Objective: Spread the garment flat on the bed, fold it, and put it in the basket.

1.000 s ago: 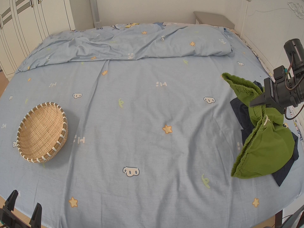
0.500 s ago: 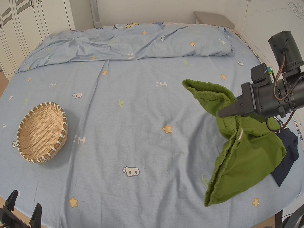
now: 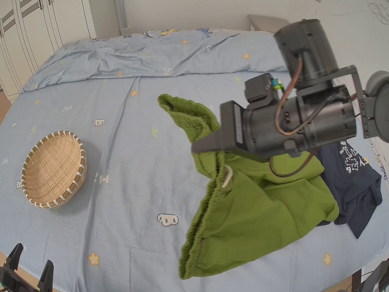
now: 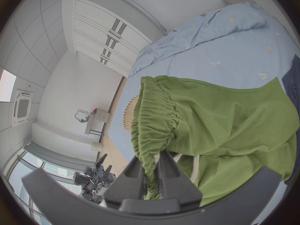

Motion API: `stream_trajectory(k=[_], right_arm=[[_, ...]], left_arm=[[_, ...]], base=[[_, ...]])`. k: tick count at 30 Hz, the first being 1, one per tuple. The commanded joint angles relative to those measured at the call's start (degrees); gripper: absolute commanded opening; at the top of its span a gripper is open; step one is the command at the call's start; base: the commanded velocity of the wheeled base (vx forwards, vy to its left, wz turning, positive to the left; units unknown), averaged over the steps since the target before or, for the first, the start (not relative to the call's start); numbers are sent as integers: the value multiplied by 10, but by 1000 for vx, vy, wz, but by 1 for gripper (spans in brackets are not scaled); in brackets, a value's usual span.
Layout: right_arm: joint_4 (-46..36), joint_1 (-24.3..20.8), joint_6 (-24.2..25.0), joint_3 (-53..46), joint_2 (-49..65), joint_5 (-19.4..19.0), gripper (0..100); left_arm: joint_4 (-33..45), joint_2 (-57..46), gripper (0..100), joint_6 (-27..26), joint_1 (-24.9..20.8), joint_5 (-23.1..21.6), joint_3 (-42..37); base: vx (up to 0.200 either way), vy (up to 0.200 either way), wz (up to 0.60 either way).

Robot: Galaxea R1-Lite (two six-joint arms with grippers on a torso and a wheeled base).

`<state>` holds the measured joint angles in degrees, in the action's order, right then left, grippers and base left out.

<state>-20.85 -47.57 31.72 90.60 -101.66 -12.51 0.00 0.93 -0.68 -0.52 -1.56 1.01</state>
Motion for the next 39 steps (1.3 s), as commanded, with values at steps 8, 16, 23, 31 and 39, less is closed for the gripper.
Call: stream_trajectory(k=[8,16,23,31,39], right_arm=[[68,-48,32,104,-137,6,0],[56,-53,30,150,-185,44,100],[12,-54,26,166,-208,44,100],[-16,-42,33,165,-202,43,100],[-29,62,31,33,-37,-8,100]], left_arm=[[0,-8,100,0,0,0,-10],[0,-8,100,0,0,0,-10],[0,-8,100,-2,0,-1,-9],[0,-8,100,-13,-1,-5,-9],[-11,-9,100,-18,2,-8,14]], base=[[0,0,0],[0,0,0],[0,0,0],[0,0,0],[0,0,0]])
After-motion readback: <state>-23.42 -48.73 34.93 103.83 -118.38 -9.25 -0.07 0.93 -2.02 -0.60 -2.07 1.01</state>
